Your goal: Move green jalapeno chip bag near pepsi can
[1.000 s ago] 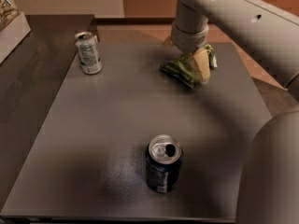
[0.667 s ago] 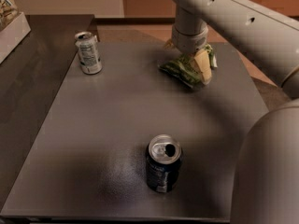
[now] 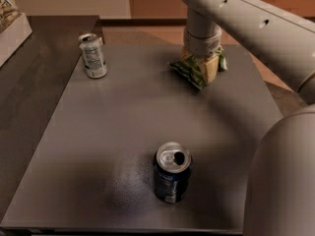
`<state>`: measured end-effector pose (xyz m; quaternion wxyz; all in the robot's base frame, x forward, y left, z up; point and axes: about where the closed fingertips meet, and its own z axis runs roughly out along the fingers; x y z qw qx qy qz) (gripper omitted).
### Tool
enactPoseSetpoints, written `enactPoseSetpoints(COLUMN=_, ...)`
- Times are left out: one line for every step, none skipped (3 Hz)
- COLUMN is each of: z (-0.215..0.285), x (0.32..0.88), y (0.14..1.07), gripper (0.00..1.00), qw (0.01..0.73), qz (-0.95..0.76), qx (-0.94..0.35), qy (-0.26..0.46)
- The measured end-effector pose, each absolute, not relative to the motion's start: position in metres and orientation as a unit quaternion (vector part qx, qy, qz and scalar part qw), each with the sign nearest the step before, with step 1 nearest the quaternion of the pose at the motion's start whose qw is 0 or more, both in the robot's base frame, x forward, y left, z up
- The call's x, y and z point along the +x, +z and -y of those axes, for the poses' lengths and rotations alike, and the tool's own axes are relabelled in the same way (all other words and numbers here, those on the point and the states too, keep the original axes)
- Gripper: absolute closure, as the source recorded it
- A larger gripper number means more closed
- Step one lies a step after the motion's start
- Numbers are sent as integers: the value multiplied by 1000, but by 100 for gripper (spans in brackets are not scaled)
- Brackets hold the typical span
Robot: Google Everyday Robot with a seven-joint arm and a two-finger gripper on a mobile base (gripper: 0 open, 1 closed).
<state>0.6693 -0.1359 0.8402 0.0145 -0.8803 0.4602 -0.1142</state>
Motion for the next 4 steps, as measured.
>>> enactPoseSetpoints(z=139, x=664, y=843, gripper=64, qw=14, qz=-462, qx=-879, qy=-112)
enactPoseSetpoints(z=136, x=653, y=862, gripper=87, qw=29, qz=-472, qx=-875, qy=-102)
enactPoseSetpoints(z=125, x=629, y=889, gripper=100, qw=51, qz=-479, qx=-873, qy=-73)
enactPoseSetpoints(z=105, x=599, y=913, gripper=100, qw=68, qz=-491, qx=-868, qy=-30)
